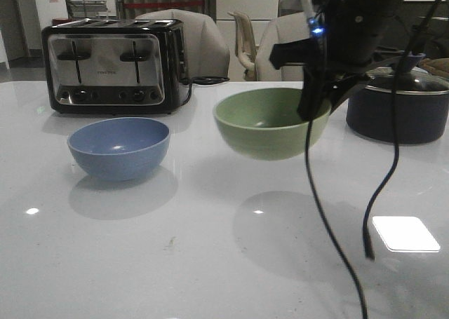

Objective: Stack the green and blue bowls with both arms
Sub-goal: 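Drag the green bowl with the right gripper toward the table center, then open the right gripper and lift it away from the green bowl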

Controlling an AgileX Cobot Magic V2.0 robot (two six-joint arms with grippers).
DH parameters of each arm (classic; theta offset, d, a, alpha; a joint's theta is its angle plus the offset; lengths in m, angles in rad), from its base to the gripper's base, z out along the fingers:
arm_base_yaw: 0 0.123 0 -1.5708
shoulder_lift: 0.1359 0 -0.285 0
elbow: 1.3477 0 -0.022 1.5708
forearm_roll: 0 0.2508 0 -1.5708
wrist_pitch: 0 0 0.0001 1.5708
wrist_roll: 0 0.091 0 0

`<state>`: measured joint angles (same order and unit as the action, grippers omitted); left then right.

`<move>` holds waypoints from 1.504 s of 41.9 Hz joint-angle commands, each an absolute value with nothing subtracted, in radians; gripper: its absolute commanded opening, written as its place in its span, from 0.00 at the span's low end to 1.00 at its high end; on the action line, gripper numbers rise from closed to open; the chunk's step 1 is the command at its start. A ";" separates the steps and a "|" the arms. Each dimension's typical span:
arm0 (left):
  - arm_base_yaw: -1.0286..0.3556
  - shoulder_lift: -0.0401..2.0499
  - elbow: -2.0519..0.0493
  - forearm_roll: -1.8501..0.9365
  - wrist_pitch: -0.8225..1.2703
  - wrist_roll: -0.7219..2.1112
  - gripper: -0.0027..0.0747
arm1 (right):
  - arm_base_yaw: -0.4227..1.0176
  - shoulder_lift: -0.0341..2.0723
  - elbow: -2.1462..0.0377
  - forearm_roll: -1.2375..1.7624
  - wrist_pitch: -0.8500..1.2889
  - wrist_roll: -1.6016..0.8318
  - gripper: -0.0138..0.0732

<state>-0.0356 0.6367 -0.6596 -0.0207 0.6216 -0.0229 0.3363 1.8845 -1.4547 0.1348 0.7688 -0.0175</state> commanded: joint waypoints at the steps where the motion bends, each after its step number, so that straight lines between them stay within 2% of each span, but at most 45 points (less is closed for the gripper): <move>1: -0.036 0.642 -0.688 -0.020 0.541 -0.023 0.72 | 0.375 1.861 -1.489 0.149 0.746 -0.023 0.28; 9: -0.036 0.642 -0.688 -0.020 0.541 -0.023 0.72 | 0.417 1.920 -1.488 0.149 0.739 -0.023 0.32; 11: -0.036 0.642 -0.688 -0.020 0.543 -0.023 0.72 | 0.417 1.930 -1.488 0.149 0.738 -0.023 0.36; 18: -0.036 0.642 -0.688 -0.020 0.543 -0.023 0.72 | 0.417 1.932 -1.488 0.136 0.747 -0.023 0.61; 21: -0.036 0.642 -0.688 -0.020 0.543 -0.023 0.72 | 0.417 1.926 -1.489 0.125 0.744 -0.024 0.67; 32: -0.036 0.642 -0.688 -0.020 0.545 -0.023 0.72 | 0.422 1.771 -1.446 0.121 0.727 -0.054 0.67; 45: -0.036 0.642 -0.688 -0.020 0.549 -0.023 0.72 | 0.504 1.386 -1.129 0.121 0.604 -0.130 0.67; 63: -0.051 0.679 -0.688 0.000 0.565 -0.023 0.72 | 0.507 0.902 -0.798 0.116 0.641 -0.130 0.67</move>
